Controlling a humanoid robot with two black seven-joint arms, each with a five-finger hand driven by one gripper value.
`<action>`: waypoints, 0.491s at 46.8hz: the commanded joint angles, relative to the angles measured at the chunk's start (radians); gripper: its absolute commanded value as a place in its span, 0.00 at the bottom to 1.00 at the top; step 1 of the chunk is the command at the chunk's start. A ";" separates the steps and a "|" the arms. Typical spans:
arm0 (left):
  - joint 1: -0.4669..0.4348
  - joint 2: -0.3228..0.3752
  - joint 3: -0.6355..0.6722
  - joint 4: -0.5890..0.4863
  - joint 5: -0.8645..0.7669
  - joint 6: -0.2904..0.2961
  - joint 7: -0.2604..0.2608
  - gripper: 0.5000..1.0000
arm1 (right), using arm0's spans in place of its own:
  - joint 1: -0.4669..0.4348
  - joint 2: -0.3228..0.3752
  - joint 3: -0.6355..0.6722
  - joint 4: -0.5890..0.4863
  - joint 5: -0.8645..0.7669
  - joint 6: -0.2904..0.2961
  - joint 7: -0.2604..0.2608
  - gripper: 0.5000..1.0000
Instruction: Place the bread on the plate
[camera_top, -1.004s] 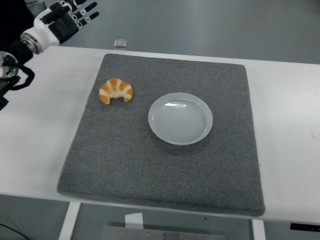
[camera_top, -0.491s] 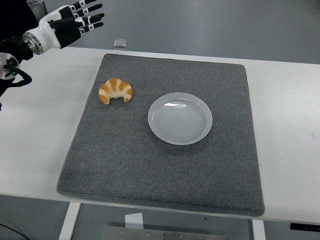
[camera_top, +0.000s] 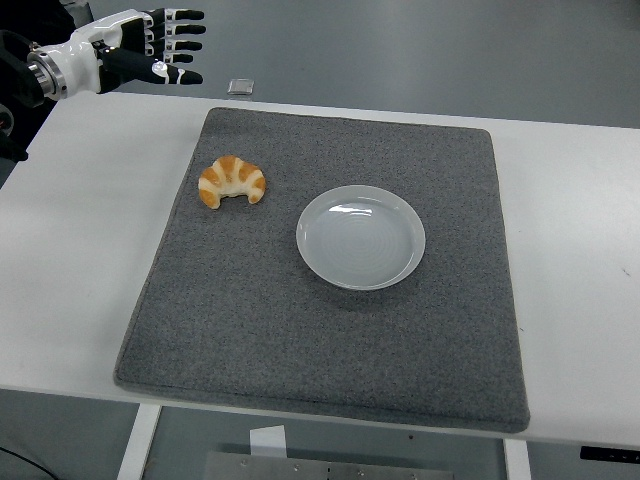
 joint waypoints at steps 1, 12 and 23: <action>-0.002 0.008 0.002 -0.029 0.087 0.003 -0.001 1.00 | 0.000 0.000 0.000 0.000 0.000 0.000 0.000 0.90; 0.012 0.044 0.012 -0.119 0.253 0.032 -0.019 0.99 | 0.000 0.000 0.000 0.000 0.000 0.000 0.000 0.90; 0.066 0.048 0.031 -0.203 0.388 0.198 -0.019 0.99 | 0.000 0.000 0.000 0.000 0.000 0.000 0.000 0.90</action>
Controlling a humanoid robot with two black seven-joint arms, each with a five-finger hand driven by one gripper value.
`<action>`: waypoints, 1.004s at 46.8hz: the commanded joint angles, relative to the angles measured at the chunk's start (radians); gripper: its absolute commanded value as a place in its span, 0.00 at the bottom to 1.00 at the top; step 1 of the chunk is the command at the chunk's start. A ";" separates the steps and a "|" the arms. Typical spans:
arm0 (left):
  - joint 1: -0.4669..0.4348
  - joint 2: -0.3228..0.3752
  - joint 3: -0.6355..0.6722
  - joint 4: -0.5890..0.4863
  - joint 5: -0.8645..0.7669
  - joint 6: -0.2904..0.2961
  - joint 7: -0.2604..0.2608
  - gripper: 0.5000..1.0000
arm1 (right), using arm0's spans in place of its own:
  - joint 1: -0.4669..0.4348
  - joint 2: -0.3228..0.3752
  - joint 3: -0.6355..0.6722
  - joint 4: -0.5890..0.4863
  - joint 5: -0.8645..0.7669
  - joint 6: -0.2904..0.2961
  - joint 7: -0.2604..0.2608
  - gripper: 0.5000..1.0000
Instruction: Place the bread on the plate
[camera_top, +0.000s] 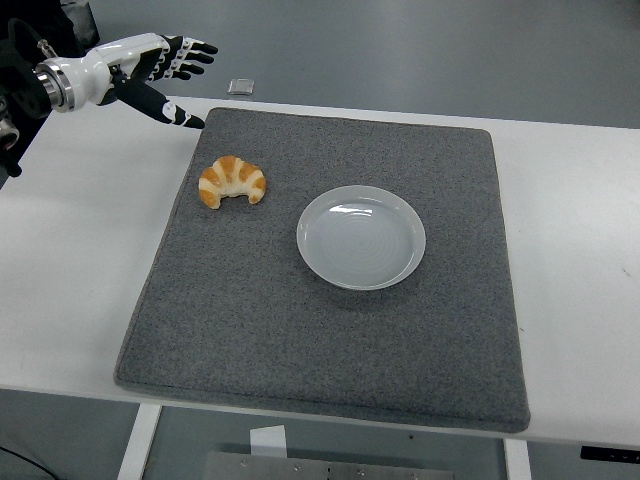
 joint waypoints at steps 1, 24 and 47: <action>0.016 0.000 0.009 -0.023 0.051 0.060 0.000 0.99 | 0.000 0.000 0.000 0.000 0.000 0.000 0.000 0.90; 0.027 -0.046 0.292 -0.057 0.232 0.435 0.000 0.99 | 0.000 0.000 0.000 0.000 0.000 0.000 0.000 0.90; 0.030 -0.172 0.380 0.046 0.266 0.543 0.003 0.99 | 0.000 0.000 0.000 0.000 0.000 0.000 0.000 0.91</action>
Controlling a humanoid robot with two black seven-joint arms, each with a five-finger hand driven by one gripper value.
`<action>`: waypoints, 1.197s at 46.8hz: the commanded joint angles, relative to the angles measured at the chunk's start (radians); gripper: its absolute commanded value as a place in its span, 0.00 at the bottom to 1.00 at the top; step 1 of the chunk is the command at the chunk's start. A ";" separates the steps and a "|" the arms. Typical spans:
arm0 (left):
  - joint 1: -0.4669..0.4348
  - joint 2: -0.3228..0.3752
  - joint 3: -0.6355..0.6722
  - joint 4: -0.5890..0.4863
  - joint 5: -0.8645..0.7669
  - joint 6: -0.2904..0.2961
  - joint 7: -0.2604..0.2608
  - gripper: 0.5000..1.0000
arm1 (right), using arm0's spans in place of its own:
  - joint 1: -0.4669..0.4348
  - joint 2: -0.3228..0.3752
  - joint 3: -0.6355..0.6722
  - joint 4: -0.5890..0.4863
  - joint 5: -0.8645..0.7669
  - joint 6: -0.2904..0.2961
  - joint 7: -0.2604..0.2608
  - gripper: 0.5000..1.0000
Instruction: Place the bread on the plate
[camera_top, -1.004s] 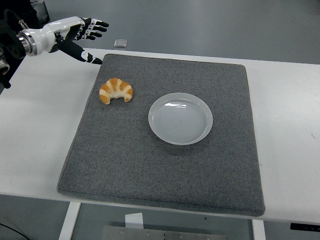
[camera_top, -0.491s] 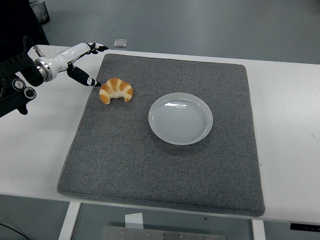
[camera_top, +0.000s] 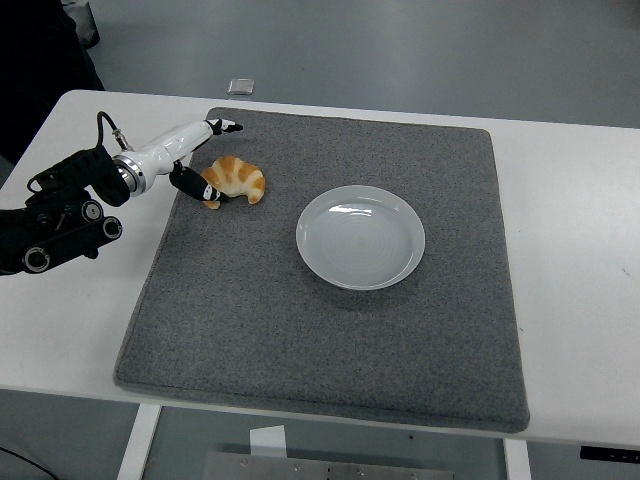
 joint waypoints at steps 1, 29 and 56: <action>-0.002 -0.018 0.000 0.027 0.002 0.000 0.003 0.99 | 0.000 0.000 0.000 0.000 0.000 0.000 0.000 0.90; -0.009 -0.073 0.000 0.089 0.004 -0.018 0.004 0.94 | 0.000 0.000 0.000 0.000 0.000 0.000 0.000 0.90; -0.032 -0.070 0.077 0.081 0.004 -0.043 -0.002 0.43 | 0.000 0.000 0.000 0.000 0.000 0.000 0.000 0.90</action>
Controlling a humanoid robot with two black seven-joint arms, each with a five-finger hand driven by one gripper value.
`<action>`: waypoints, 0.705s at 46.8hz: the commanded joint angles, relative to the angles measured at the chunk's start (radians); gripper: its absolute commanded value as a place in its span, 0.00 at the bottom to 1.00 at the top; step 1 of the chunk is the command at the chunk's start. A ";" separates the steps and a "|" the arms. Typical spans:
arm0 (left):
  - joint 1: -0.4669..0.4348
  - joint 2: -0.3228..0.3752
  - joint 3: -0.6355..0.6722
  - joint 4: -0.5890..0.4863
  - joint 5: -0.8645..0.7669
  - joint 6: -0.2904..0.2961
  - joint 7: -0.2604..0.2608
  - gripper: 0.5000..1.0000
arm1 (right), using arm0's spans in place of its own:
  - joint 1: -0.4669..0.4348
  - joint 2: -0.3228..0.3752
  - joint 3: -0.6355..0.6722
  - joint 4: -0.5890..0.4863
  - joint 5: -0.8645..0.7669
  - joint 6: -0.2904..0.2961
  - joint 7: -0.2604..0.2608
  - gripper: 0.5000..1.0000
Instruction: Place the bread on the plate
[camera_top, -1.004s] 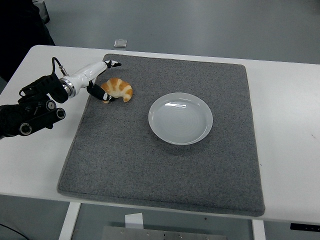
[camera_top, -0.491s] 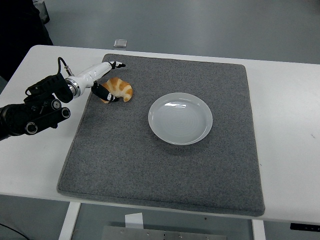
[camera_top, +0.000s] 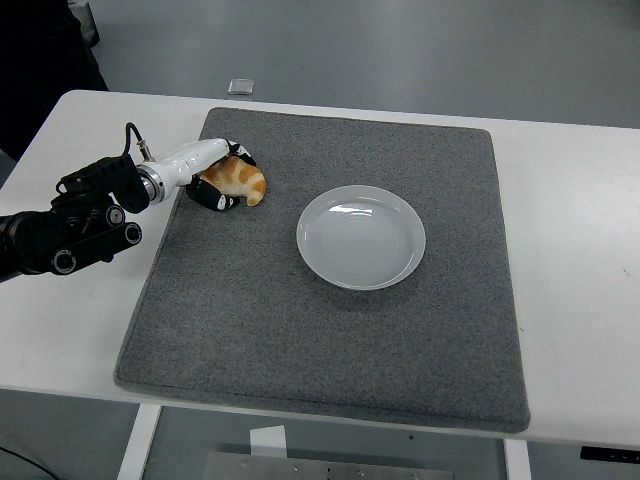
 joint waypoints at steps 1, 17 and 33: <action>-0.003 0.004 0.000 -0.001 0.000 0.000 0.000 0.40 | 0.000 0.000 0.000 0.000 0.000 0.000 0.000 0.90; -0.015 0.054 -0.008 -0.084 -0.006 0.002 -0.003 0.00 | 0.000 0.000 0.000 0.000 0.000 0.000 0.000 0.90; -0.105 0.177 -0.015 -0.182 -0.012 -0.029 -0.003 0.00 | 0.000 0.000 0.000 0.000 0.000 0.000 0.000 0.90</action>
